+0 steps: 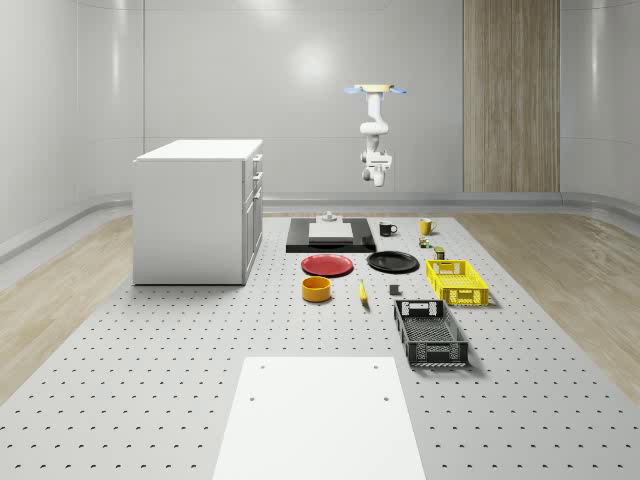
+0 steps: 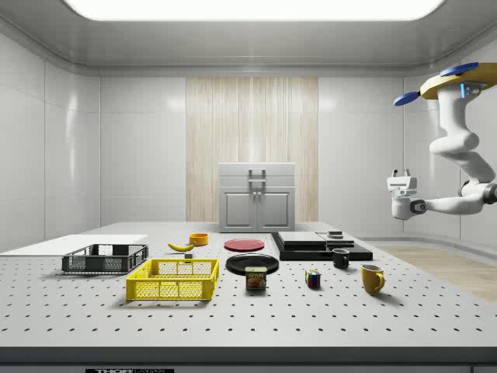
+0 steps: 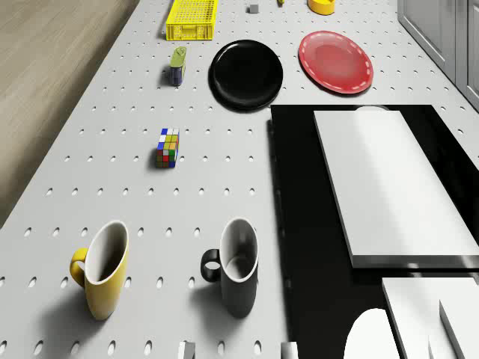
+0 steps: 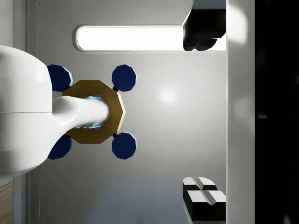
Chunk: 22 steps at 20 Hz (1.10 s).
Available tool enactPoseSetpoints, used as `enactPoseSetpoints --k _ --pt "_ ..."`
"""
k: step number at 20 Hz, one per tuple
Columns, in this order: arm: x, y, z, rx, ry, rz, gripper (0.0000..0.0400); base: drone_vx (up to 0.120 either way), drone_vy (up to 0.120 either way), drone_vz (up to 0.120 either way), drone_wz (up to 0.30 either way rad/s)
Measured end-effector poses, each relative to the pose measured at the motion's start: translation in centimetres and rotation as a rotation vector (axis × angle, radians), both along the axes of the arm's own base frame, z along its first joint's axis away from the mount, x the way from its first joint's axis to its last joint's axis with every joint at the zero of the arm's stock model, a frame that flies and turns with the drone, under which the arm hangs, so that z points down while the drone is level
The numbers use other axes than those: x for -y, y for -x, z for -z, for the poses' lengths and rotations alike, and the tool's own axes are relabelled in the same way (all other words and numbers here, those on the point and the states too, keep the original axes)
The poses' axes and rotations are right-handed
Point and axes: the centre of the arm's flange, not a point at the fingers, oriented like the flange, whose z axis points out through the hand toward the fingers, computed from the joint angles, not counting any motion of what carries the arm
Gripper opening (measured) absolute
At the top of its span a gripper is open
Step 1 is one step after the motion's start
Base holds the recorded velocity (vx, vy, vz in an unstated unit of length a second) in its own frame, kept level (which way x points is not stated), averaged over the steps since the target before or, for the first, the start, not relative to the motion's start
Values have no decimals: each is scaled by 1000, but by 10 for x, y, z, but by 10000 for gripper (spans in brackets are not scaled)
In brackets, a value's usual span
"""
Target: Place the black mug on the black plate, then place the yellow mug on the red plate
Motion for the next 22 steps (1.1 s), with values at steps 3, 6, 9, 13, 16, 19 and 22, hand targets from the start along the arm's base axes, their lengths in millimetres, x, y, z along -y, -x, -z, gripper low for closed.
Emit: enactPoseSetpoints --k 3,6,9,13,16,19,22 --pt "0 3 -23 2 0 0 400 0 0 0 0" --pt "0 4 -43 5 0 0 400 0 0 0 0" --pt "0 3 -61 7 0 0 400 0 0 0 0" --pt "0 1 -78 10 0 0 400 100 0 0 0" --pt "0 1 -85 13 0 0 400 120 0 0 0" --pt "0 0 -89 15 0 0 400 120 0 0 0" --pt "0 0 -91 17 0 0 400 120 0 0 0"
